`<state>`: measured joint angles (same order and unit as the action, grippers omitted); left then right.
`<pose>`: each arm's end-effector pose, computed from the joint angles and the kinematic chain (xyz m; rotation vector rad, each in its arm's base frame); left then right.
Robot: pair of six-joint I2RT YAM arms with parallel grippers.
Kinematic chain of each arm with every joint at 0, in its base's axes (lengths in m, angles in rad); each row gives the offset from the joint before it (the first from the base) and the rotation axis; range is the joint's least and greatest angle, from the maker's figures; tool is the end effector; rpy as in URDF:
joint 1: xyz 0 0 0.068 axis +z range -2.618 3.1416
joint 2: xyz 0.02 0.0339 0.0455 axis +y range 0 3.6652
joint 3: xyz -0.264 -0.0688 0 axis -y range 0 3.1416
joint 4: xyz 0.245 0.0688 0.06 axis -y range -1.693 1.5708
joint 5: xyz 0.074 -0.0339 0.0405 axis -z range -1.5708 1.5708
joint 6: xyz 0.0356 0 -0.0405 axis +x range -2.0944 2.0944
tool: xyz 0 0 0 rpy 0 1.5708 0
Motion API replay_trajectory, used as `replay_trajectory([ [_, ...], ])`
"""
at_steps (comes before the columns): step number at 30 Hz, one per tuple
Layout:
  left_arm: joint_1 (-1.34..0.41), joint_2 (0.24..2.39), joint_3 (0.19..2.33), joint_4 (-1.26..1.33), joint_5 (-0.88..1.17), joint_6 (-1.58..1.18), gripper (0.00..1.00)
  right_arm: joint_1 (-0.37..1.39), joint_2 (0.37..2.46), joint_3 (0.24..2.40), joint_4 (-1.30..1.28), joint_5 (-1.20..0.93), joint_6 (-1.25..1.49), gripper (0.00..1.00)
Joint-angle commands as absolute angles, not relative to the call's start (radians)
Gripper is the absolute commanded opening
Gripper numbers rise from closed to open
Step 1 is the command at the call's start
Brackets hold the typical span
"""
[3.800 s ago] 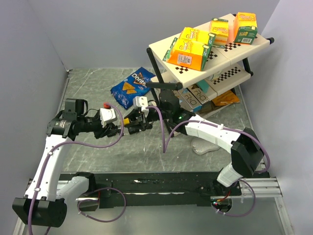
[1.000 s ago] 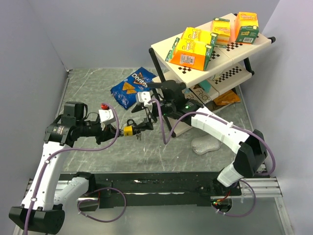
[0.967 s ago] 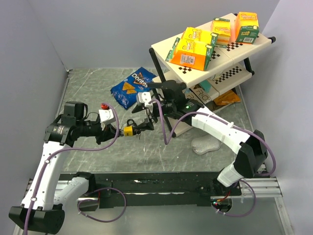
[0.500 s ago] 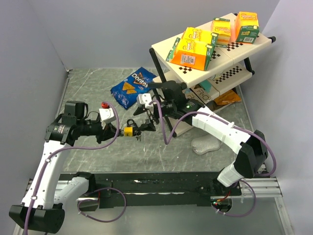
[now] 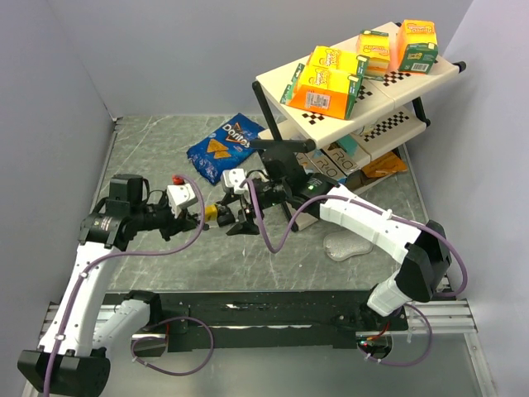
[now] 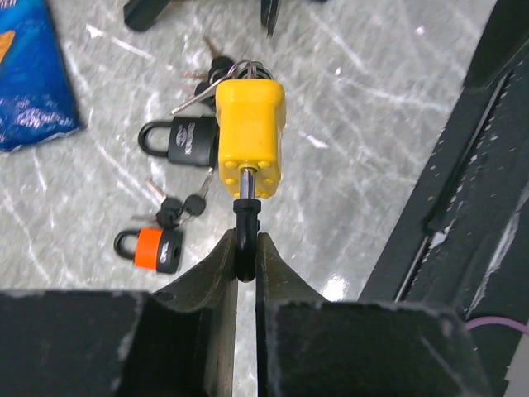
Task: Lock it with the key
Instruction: Lock the lock.
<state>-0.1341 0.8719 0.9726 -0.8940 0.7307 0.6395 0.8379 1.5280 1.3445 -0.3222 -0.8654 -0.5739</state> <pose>0.1538 -0.0447 0.3283 1.1288 1.8736 -0.5791 0.2110 0.2749 0.3445 -1.6861 1.1513 1.0548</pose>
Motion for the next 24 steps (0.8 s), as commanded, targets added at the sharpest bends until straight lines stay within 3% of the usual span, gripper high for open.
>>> replay_trajectory([
  [1,-0.115,0.819,0.971,-0.886,0.735,0.702,0.01,0.841,1.539,1.382,-0.318,-0.893,-0.572,0.89],
  [24,0.158,0.801,1.042,-1.127,1.068,0.914,0.01,0.887,1.716,1.535,-0.181,-0.968,-0.526,0.91],
])
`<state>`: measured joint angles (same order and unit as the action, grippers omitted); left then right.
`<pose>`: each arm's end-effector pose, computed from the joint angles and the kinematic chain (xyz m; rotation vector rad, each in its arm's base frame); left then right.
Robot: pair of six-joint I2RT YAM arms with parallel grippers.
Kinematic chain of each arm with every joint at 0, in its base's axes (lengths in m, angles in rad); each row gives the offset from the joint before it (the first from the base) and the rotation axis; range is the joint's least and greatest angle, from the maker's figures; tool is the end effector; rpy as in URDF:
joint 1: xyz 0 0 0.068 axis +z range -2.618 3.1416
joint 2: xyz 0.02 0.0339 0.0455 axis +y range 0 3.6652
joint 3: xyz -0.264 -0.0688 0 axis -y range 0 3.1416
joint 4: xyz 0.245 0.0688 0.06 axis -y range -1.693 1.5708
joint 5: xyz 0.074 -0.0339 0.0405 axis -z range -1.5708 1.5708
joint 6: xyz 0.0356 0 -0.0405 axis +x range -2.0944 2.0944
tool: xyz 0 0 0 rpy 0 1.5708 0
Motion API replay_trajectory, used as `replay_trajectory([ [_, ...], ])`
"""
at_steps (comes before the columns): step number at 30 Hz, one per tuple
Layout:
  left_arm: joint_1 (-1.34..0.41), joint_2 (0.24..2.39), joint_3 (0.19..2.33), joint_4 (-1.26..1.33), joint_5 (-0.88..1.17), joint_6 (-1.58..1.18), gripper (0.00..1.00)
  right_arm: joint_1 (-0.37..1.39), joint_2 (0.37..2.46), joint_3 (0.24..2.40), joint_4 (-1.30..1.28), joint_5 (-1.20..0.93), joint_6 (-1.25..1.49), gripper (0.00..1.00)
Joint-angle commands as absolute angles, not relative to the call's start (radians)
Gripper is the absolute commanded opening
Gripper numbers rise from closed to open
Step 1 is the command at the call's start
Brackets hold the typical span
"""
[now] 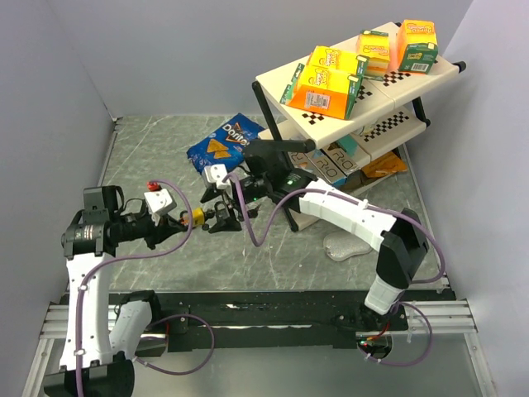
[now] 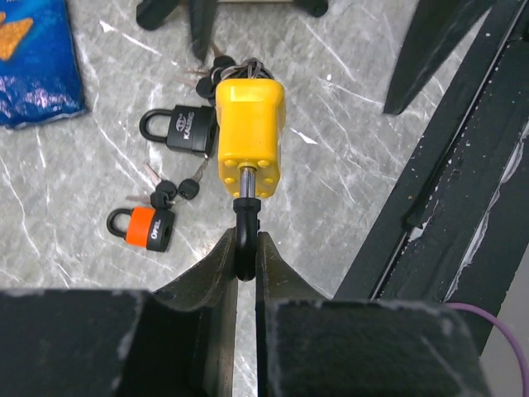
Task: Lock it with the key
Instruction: Lock the lock.
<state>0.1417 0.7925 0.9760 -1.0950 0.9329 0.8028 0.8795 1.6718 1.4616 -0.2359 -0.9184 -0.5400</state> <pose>0.1257 -0.0110 0.3299 1.0182 1.8587 -0.6114 0.2237 0.3146 0.3425 -1.6975 1.0618 1.1351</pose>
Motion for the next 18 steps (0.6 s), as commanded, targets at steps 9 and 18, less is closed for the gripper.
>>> replay_trajectory([
  [9,0.161,0.818,1.055,-1.129,1.095,0.936,0.01,0.888,1.782,1.591,-0.236,-1.000,-0.587,0.88],
  [18,0.160,0.827,1.057,-1.120,1.104,0.940,0.01,0.896,1.799,1.605,-0.293,-1.008,-0.643,0.73],
])
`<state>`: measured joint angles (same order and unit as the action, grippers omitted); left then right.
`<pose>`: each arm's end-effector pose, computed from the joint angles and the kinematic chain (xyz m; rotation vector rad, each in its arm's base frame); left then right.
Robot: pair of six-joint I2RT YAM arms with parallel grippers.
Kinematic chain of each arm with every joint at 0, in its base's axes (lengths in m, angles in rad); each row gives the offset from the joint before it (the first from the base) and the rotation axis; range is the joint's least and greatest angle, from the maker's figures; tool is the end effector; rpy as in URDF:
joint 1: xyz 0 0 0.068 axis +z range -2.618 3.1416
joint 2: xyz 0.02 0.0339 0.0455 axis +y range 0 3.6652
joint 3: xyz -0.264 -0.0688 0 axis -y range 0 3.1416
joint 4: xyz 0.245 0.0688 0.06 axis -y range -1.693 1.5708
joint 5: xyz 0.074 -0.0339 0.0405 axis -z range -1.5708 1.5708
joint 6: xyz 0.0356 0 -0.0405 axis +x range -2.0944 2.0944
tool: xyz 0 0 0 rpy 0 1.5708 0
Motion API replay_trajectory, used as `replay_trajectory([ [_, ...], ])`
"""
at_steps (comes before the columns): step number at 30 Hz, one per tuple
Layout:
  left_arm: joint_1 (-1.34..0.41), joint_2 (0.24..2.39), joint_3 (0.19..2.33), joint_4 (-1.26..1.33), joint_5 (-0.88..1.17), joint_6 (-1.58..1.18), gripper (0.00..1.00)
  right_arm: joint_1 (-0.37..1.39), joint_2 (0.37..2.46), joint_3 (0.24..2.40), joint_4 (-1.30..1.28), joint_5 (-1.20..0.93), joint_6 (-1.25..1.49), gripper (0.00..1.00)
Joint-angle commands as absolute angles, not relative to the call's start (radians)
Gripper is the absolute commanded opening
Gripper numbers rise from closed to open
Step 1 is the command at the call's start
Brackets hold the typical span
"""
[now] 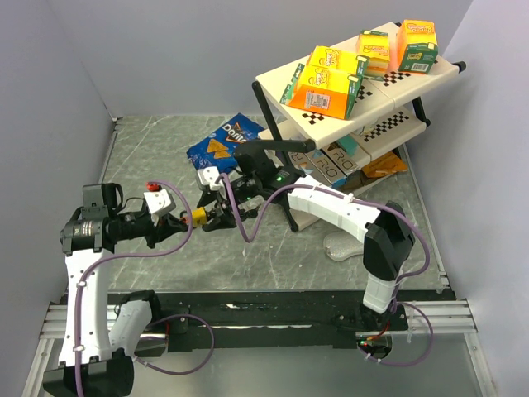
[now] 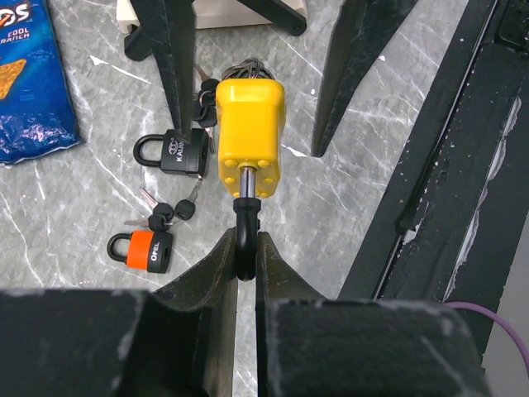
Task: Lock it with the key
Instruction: Lock the lock.
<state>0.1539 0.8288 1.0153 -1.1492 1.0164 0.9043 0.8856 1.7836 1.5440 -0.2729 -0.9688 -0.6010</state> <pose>0.1274 -0.0109 0.3364 1.0855 1.7775 -0.6616 0.2368 0.3361 0.3255 -1.7577 1.0275 1.1750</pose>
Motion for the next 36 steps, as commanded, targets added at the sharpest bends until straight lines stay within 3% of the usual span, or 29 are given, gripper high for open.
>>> replay_trajectory([
  [1,0.160,0.830,1.058,-1.123,1.103,0.942,0.01,0.897,1.799,1.605,-0.291,-1.008,-0.643,0.70],
  [10,0.160,0.848,1.054,-1.124,1.100,0.953,0.01,0.905,1.796,1.615,-0.276,-1.011,-0.637,0.42],
  [17,0.161,0.839,1.023,-1.085,1.103,0.931,0.01,0.910,1.799,1.620,-0.265,-1.019,-0.621,0.09],
  [20,0.158,0.841,1.008,-1.051,1.101,0.905,0.01,0.913,1.804,1.628,-0.255,-1.020,-0.611,0.00],
  [30,0.135,0.879,0.980,-0.974,1.129,0.844,0.01,0.943,1.827,1.670,-0.241,-1.019,-0.588,0.00],
  [36,0.029,0.885,0.934,-0.853,1.069,0.749,0.01,0.953,1.838,1.686,-0.224,-1.022,-0.571,0.00],
])
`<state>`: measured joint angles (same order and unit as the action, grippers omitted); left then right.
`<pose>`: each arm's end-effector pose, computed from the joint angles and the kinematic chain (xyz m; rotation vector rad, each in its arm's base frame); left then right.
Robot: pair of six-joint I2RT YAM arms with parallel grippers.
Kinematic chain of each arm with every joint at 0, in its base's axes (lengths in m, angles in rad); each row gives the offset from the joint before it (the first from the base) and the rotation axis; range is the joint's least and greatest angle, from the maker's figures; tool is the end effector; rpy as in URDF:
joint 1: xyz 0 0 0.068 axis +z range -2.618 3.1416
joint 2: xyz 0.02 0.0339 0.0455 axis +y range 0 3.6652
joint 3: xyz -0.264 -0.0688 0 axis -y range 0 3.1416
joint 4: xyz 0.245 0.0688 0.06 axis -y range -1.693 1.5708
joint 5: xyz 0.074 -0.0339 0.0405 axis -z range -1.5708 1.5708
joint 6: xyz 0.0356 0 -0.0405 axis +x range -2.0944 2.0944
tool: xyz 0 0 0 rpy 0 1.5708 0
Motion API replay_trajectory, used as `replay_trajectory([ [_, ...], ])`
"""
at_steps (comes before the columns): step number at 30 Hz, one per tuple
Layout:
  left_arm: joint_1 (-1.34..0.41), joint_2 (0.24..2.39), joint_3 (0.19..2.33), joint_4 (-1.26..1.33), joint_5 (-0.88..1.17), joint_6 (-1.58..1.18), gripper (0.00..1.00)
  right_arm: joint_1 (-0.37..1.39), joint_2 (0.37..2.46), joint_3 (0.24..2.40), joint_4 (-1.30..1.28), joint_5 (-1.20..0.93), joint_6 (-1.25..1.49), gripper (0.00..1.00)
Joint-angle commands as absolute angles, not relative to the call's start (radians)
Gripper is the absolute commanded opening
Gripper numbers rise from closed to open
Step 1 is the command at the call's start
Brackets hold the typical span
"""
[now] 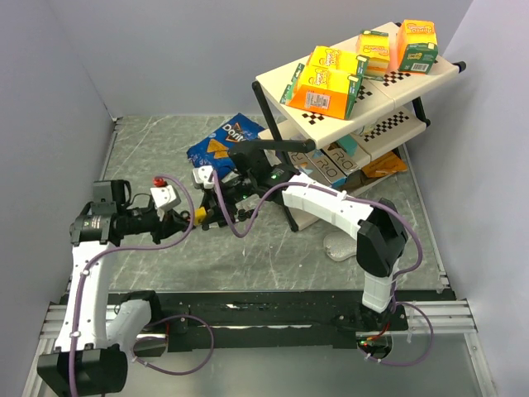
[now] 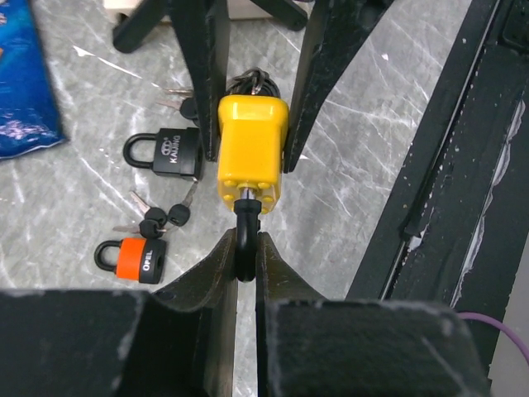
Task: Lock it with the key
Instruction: Lock the lock.
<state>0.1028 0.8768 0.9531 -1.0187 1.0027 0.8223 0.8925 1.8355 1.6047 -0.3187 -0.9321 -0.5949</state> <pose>0.1479 -0.0149 0.3196 1.0714 1.8037 -0.7135 0.2429 0.3469 0.3209 -1.7654 1.0883 1.1588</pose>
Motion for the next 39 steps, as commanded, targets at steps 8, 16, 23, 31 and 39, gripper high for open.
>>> replay_trajectory([
  [8,-0.072,0.897,0.878,-0.635,1.049,0.565,0.01,0.959,1.818,1.644,-0.118,-1.035,-0.509,0.00],
  [16,-0.141,0.920,0.847,-0.508,1.034,0.480,0.01,0.963,1.809,1.608,-0.011,-1.055,-0.450,0.00],
  [23,-0.153,0.922,0.831,-0.460,1.029,0.451,0.01,0.965,1.795,1.569,0.052,-1.077,-0.431,0.00],
  [31,-0.176,0.931,0.813,-0.380,1.043,0.396,0.01,0.979,1.789,1.545,0.094,-1.101,-0.417,0.00],
  [39,-0.192,0.922,0.819,-0.405,1.029,0.399,0.01,0.974,1.776,1.531,0.061,-1.108,-0.452,0.00],
])
